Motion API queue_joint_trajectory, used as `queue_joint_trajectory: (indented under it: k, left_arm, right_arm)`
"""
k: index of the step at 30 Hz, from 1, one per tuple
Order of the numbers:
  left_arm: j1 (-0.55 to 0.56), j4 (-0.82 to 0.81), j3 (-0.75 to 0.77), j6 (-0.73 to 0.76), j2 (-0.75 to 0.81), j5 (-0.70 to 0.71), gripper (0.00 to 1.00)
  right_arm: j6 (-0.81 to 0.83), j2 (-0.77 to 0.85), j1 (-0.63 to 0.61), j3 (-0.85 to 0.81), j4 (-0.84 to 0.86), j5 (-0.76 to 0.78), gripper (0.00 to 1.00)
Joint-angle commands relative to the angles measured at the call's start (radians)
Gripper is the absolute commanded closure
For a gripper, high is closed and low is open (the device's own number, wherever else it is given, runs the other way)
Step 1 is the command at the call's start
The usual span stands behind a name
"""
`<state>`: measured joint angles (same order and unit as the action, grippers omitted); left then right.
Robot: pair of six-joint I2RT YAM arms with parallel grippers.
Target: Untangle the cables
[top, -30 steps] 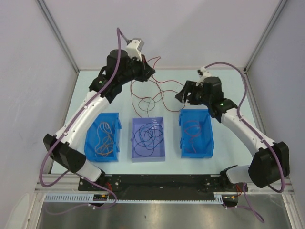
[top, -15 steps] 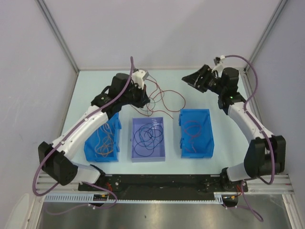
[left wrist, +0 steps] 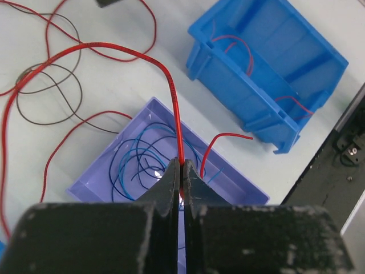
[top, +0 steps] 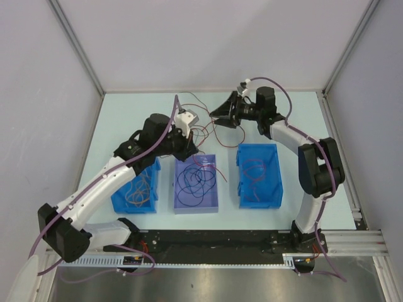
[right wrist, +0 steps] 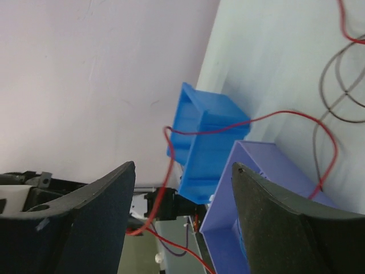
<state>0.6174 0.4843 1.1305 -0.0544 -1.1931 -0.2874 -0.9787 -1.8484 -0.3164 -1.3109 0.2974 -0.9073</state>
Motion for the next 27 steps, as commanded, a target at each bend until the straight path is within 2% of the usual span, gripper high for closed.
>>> queue_joint_trajectory:
  k: [1, 5, 7, 10, 11, 12, 14, 15, 19, 22, 23, 27]
  left_arm:
    - [0.019, -0.026, 0.002, 0.051, -0.003, -0.07, 1.0]
    - [0.022, -0.018, 0.014, 0.09, -0.023, -0.101, 0.99]
    - [0.024, -0.016, 0.012, 0.093, -0.023, -0.081, 1.0]
    - [0.024, -0.016, 0.009, 0.099, -0.025, -0.062, 1.0]
    - [0.024, -0.015, 0.009, 0.097, -0.025, -0.062, 1.0]
    - [0.024, -0.015, 0.008, 0.097, -0.023, -0.062, 1.0]
    - [0.024, -0.027, 0.003, 0.097, -0.014, -0.056, 1.0]
    - [0.024, -0.03, 0.0, 0.096, -0.011, -0.056, 1.0]
    - [0.024, -0.036, -0.003, 0.096, -0.006, -0.053, 1.0]
    - [0.024, -0.035, -0.008, 0.096, -0.005, -0.053, 1.0]
    - [0.024, -0.035, -0.009, 0.094, -0.003, -0.049, 1.0]
    - [0.024, -0.036, -0.012, 0.094, 0.003, -0.042, 1.0]
  right_arm:
    - [-0.046, -0.057, -0.021, -0.112, 0.085, -0.129, 0.27]
    - [-0.055, -0.107, -0.036, -0.16, 0.074, -0.199, 0.29]
    - [-0.016, -0.123, -0.044, -0.192, 0.014, -0.217, 0.3]
    - [0.182, -0.13, -0.061, -0.282, -0.257, -0.2, 0.31]
    - [0.243, -0.136, -0.064, -0.309, -0.447, -0.18, 0.31]
    - [0.371, -0.14, -0.072, -0.339, -0.539, -0.11, 0.31]
    - [0.451, -0.144, -0.076, -0.388, -0.712, -0.027, 0.31]
    - [0.475, -0.147, -0.081, -0.39, -0.734, 0.023, 0.31]
    - [0.466, -0.152, -0.108, -0.37, -0.744, 0.019, 0.33]
    - [0.469, -0.166, -0.141, -0.363, -0.751, 0.025, 0.37]
    - [0.469, -0.169, -0.145, -0.363, -0.754, 0.022, 0.41]
    - [0.457, -0.157, -0.168, -0.343, -0.736, 0.031, 0.43]
